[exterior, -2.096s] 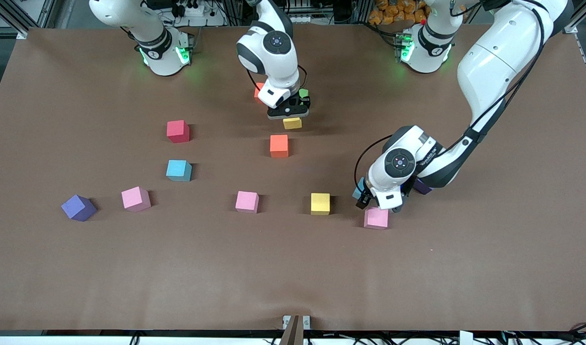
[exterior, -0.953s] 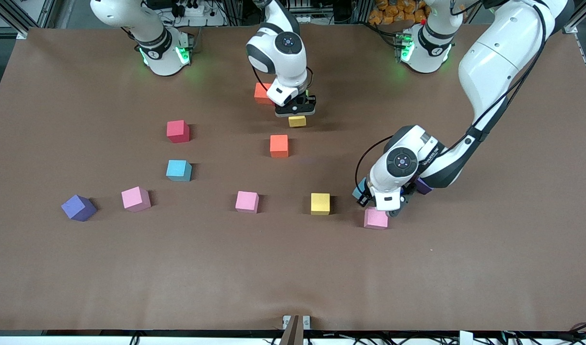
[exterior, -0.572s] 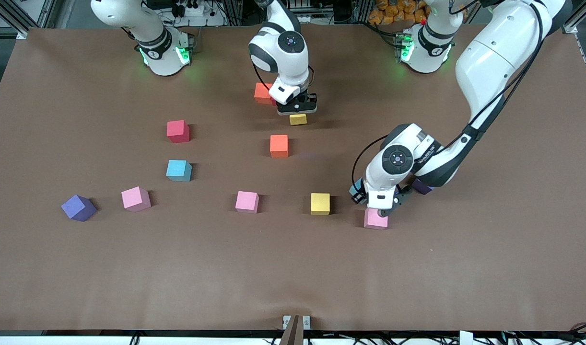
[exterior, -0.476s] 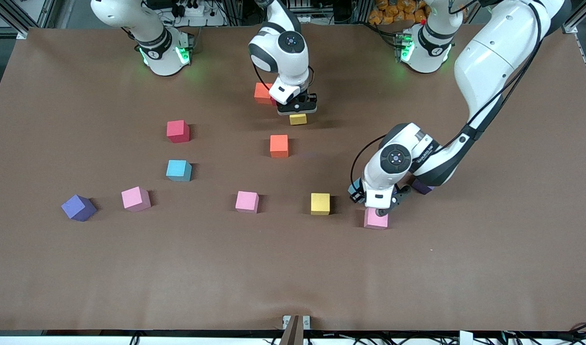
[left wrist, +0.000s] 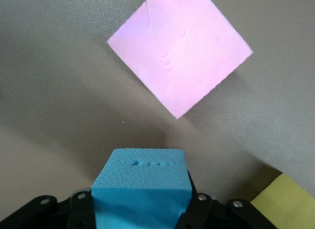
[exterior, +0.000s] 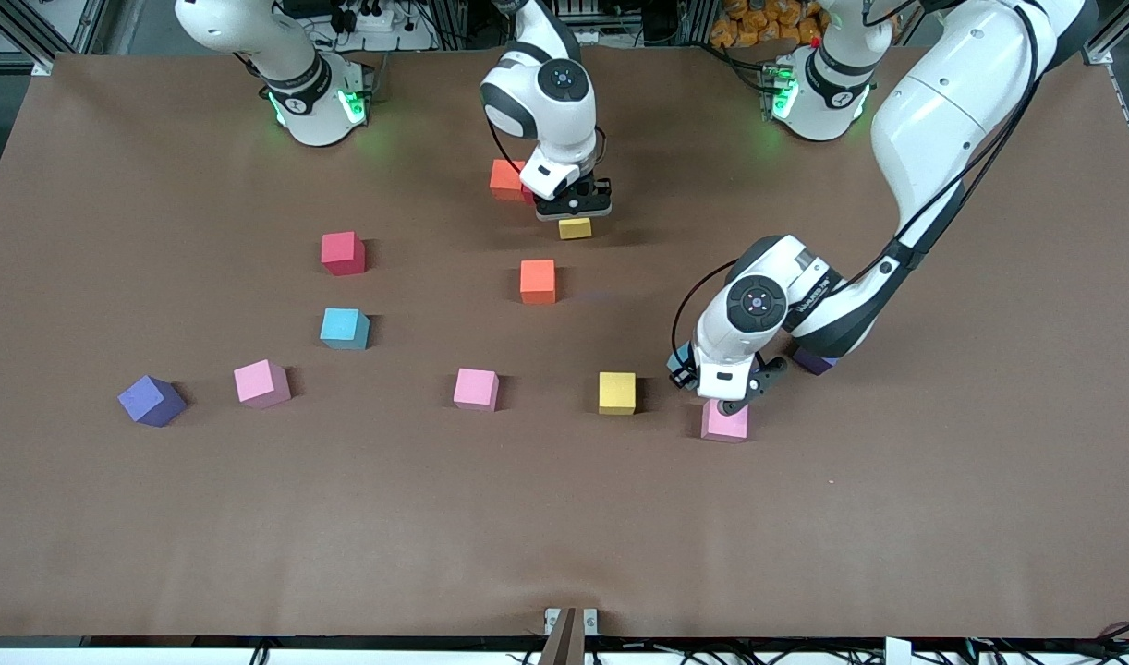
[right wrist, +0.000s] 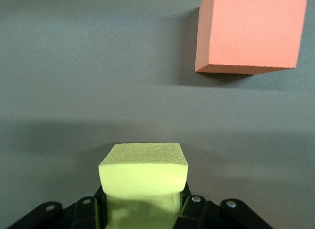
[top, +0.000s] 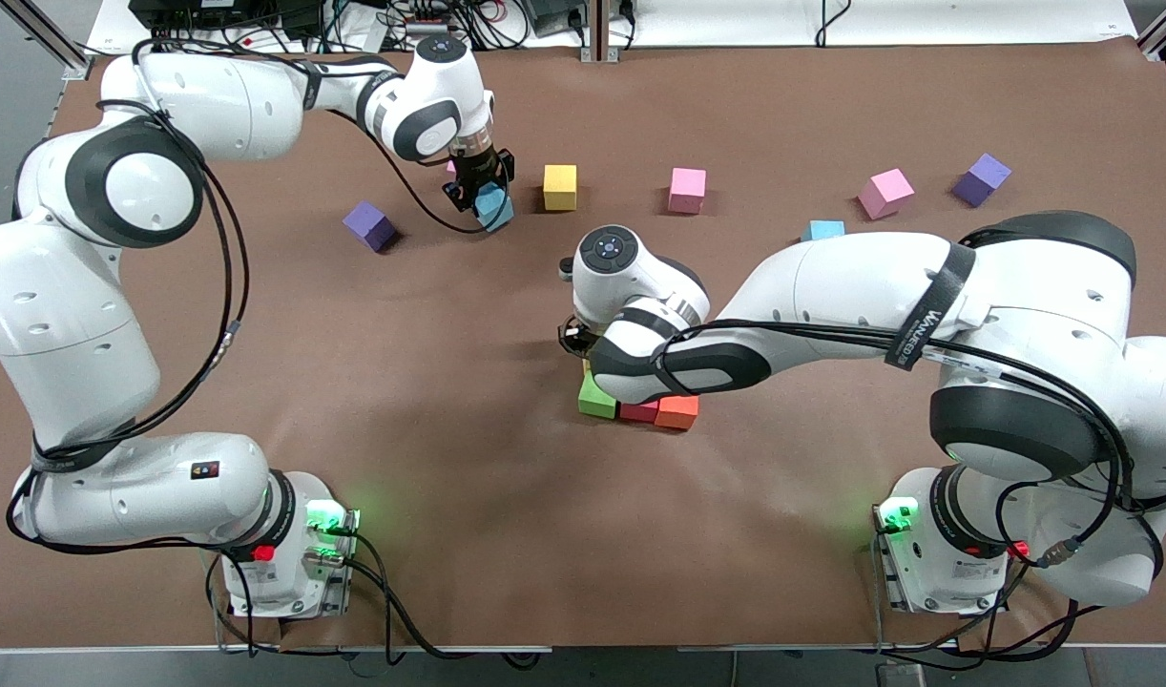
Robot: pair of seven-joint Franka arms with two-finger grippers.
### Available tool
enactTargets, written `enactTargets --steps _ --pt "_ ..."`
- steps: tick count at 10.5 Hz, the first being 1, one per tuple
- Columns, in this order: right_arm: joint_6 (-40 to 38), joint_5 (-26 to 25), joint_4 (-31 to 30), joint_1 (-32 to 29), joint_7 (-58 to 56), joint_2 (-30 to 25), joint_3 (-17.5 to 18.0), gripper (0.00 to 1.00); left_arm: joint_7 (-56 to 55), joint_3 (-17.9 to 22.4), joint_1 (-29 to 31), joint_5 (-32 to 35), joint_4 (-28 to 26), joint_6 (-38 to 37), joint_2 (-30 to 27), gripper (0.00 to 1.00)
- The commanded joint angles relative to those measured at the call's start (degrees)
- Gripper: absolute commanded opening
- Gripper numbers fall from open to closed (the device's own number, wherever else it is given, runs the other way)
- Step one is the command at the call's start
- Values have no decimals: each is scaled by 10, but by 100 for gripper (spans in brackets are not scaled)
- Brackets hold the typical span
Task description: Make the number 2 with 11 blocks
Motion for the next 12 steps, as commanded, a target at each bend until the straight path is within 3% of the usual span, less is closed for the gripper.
enactTargets --steps 1,12 --pt "1 7 12 10 1 12 -1 40 8 4 -4 2 -3 -2 -11 0" --pt "-5 8 11 11 0 16 7 46 15 4 -7 2 -3 -2 -11 0"
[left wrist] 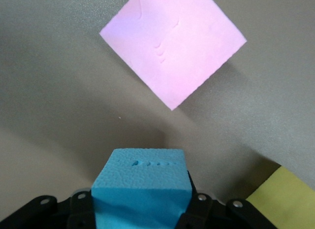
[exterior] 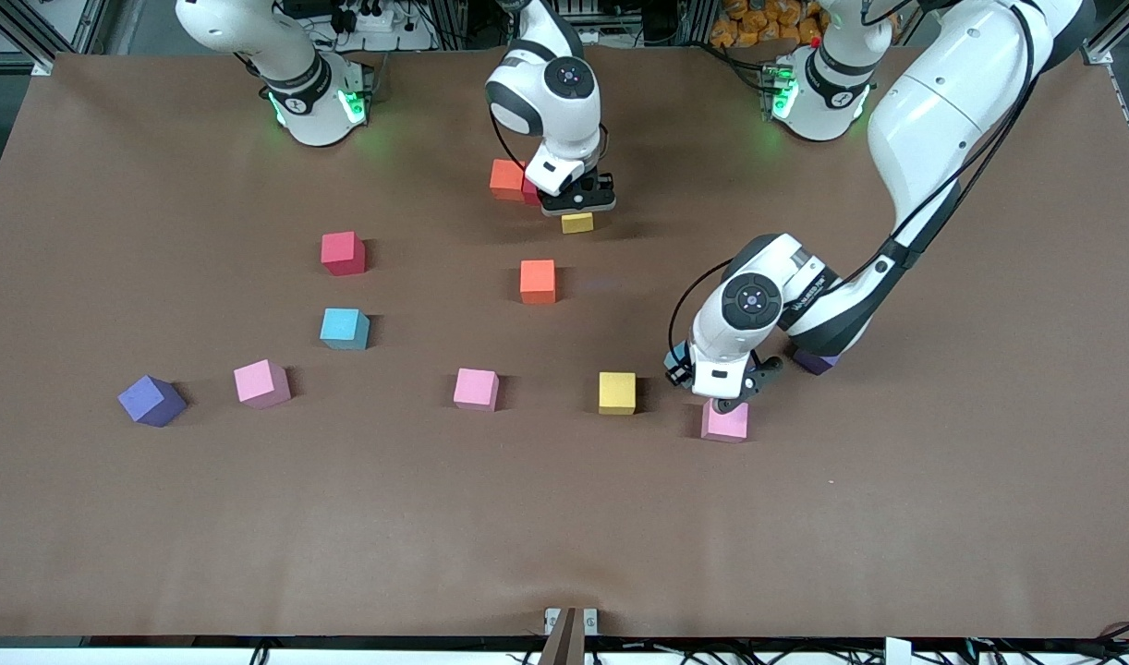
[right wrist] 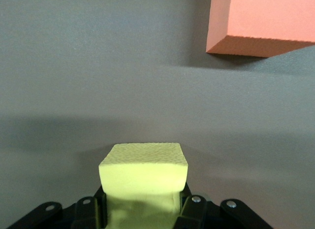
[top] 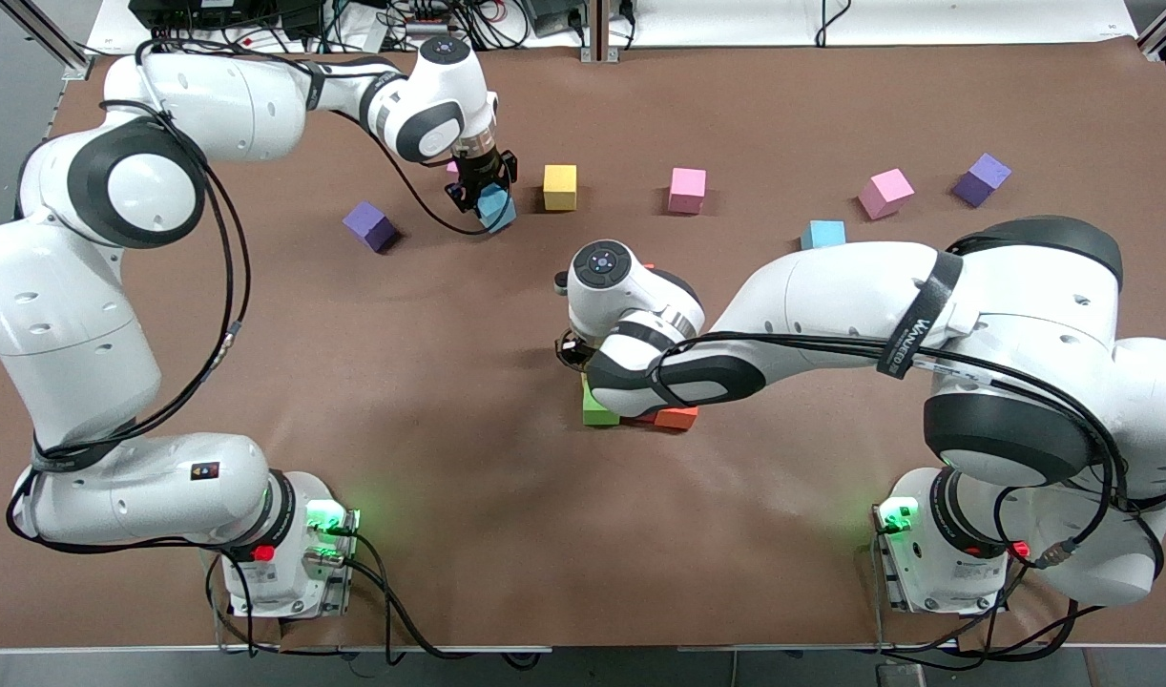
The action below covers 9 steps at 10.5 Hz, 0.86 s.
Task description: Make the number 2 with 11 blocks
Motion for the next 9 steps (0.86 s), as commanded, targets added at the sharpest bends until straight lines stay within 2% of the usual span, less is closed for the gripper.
enactTargets --steps 1,5,7,9 --pt "-7 8 10 5 0 8 -2 46 9 3 -3 2 -3 -2 -11 0" --pt "-9 9 8 5 7 8 -2 55 7 4 -4 2 -3 -2 -11 0" --pt "-12 10 9 6 10 12 -2 68 7 4 -4 2 -3 -3 -11 0" --pt "-13 10 8 6 11 13 -2 76 7 3 -6 1 -3 -3 -12 0"
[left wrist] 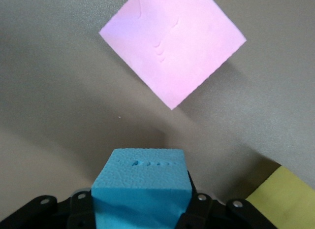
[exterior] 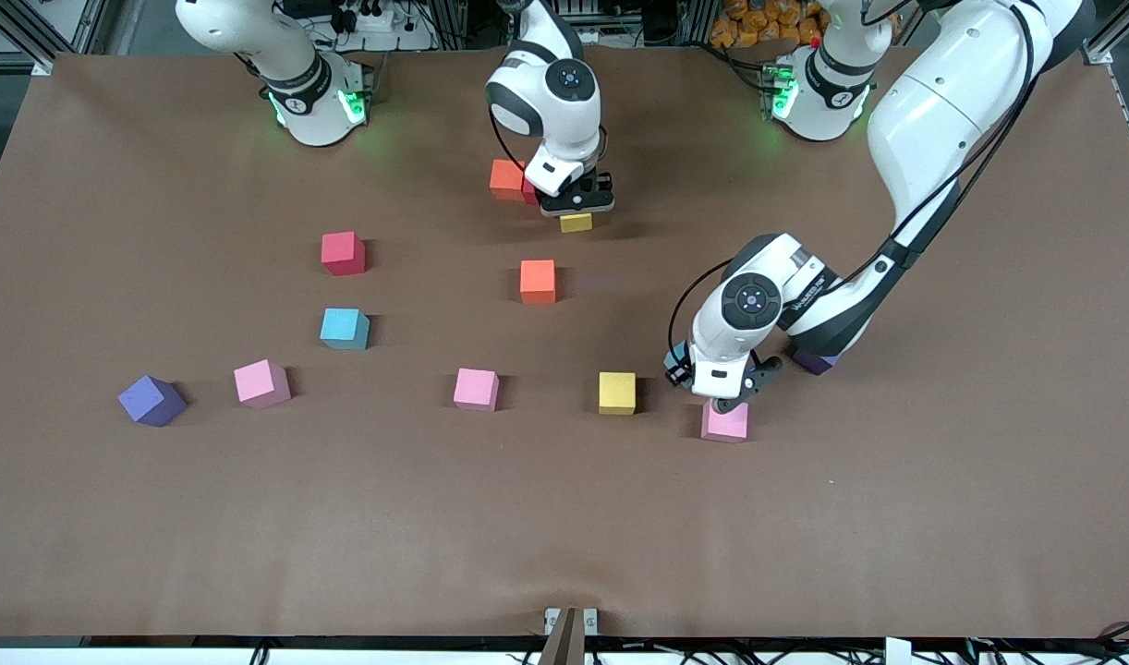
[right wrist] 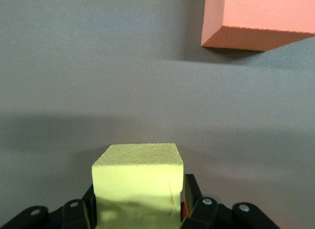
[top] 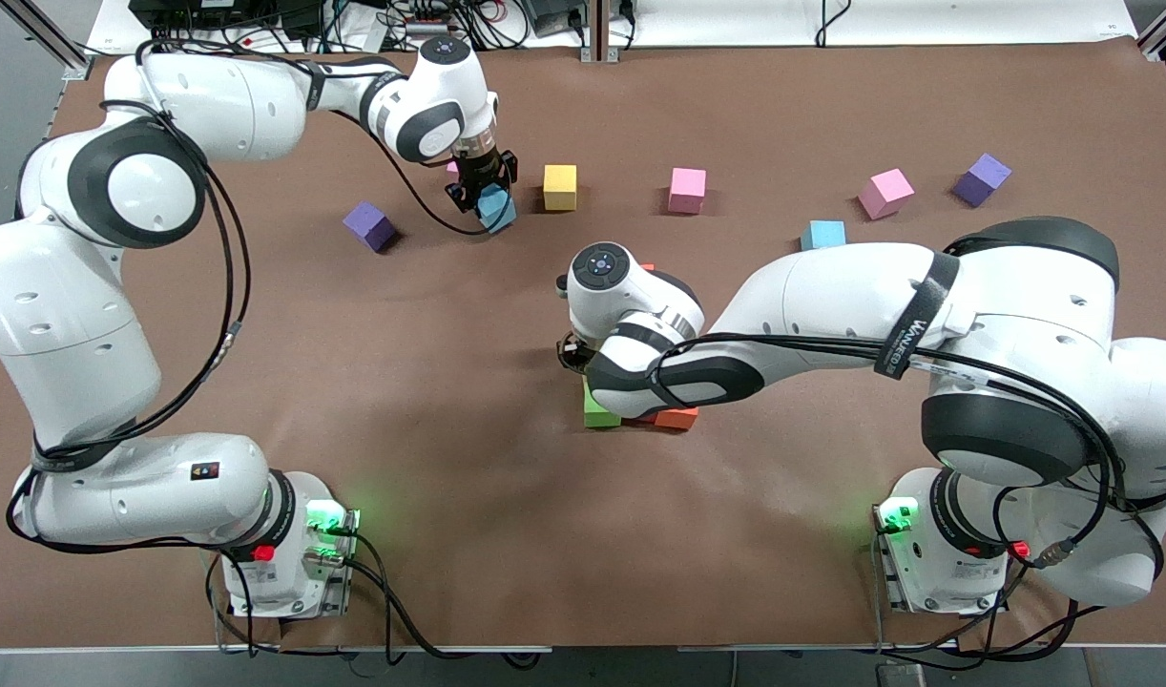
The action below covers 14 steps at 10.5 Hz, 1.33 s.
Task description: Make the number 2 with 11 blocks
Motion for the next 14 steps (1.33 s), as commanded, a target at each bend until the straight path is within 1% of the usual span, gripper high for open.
enactTargets --steps 1,3,9,11,13,14 --pt "-4 10 9 6 9 9 -2 81 7 4 -7 2 -3 -2 -12 0" --pt "-4 10 9 6 9 9 -2 84 7 4 -7 2 -3 -2 -11 0" --pt "-6 9 3 4 6 1 -2 85 9 5 -8 2 0 -3 -11 0" --pt "-20 9 2 2 4 -8 -2 86 9 5 -8 2 1 -3 -11 0" --pt "-23 8 -4 -2 1 -17 -2 91 9 5 -7 3 2 -3 -11 0" --pt "-23 6 -5 -8 2 -17 4 100 9 5 -8 3 2 -3 -11 0"
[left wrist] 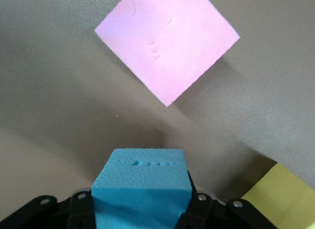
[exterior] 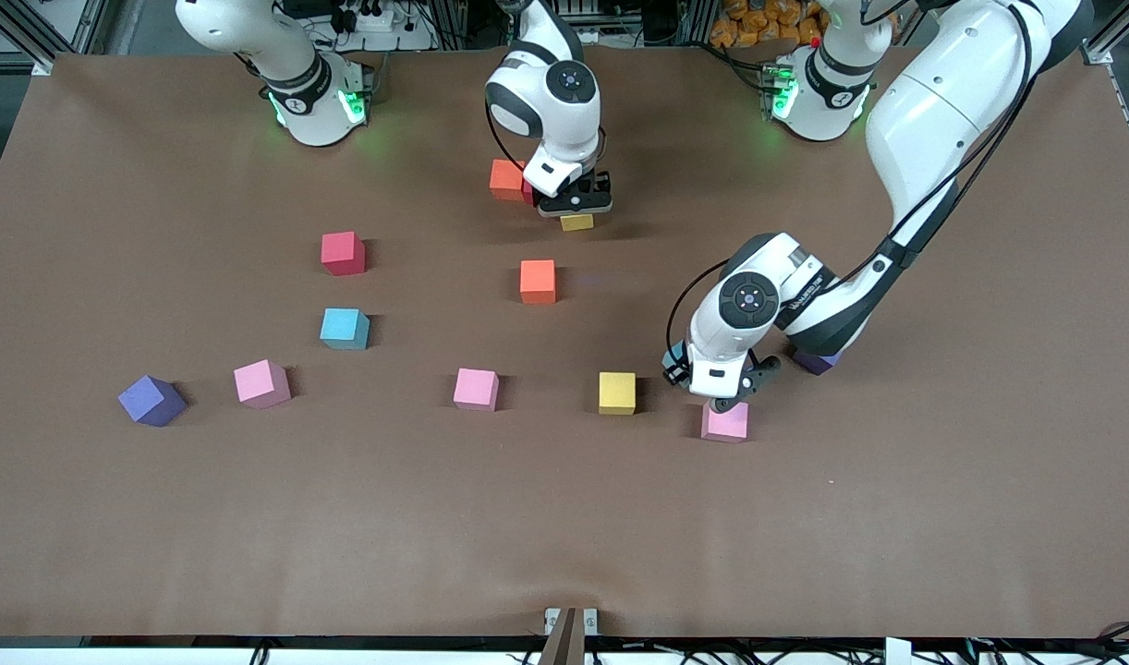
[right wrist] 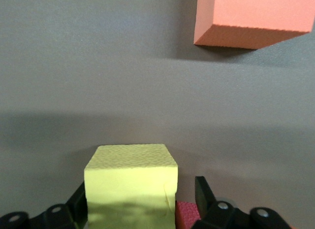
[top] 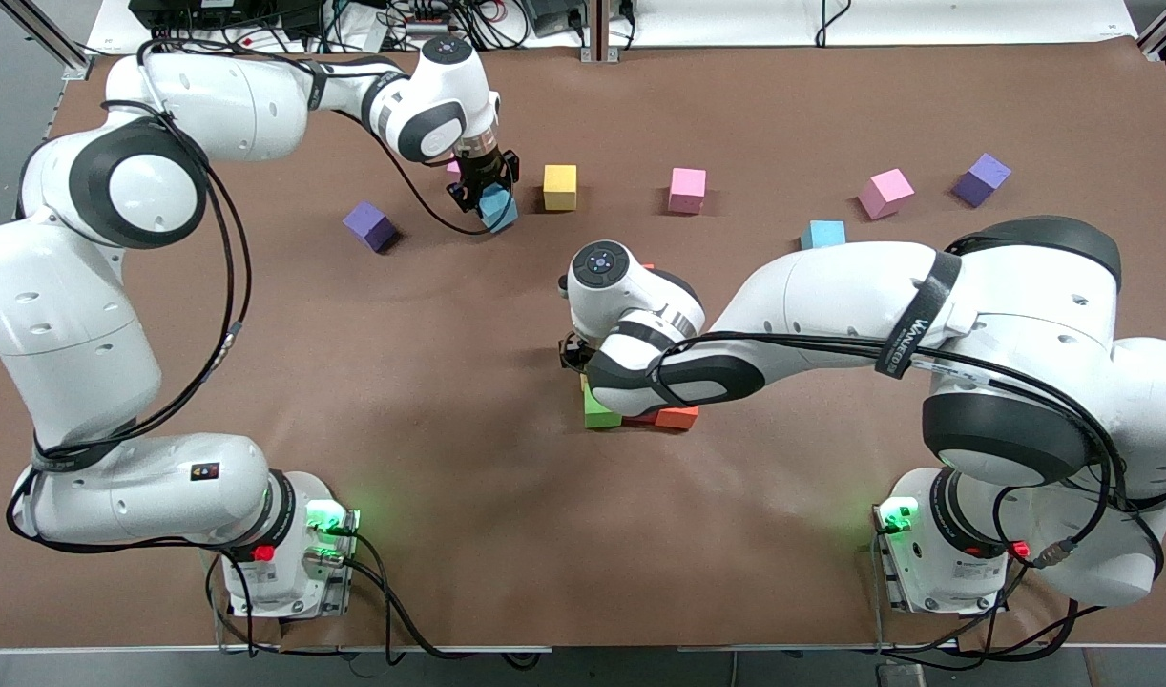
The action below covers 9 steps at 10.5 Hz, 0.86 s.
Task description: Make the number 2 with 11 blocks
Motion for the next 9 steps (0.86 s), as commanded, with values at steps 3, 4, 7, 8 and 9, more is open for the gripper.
enactTargets --steps 3,4,7,8,9 --pt "-9 5 -5 -8 1 -13 7 100 9 5 -5 2 -1 -2 -11 0" --pt "-9 5 -7 -8 1 -14 7 100 9 5 -5 3 0 -2 -11 0" --pt "-9 0 -20 -10 -1 -26 10 100 9 5 -5 3 0 -2 -11 0" --pt "-9 -7 -30 -14 -1 -35 12 100 11 5 -4 3 0 -3 -11 0" --pt "-9 -9 -32 -18 -1 -40 15 100 23 5 -4 3 0 -3 -12 0"
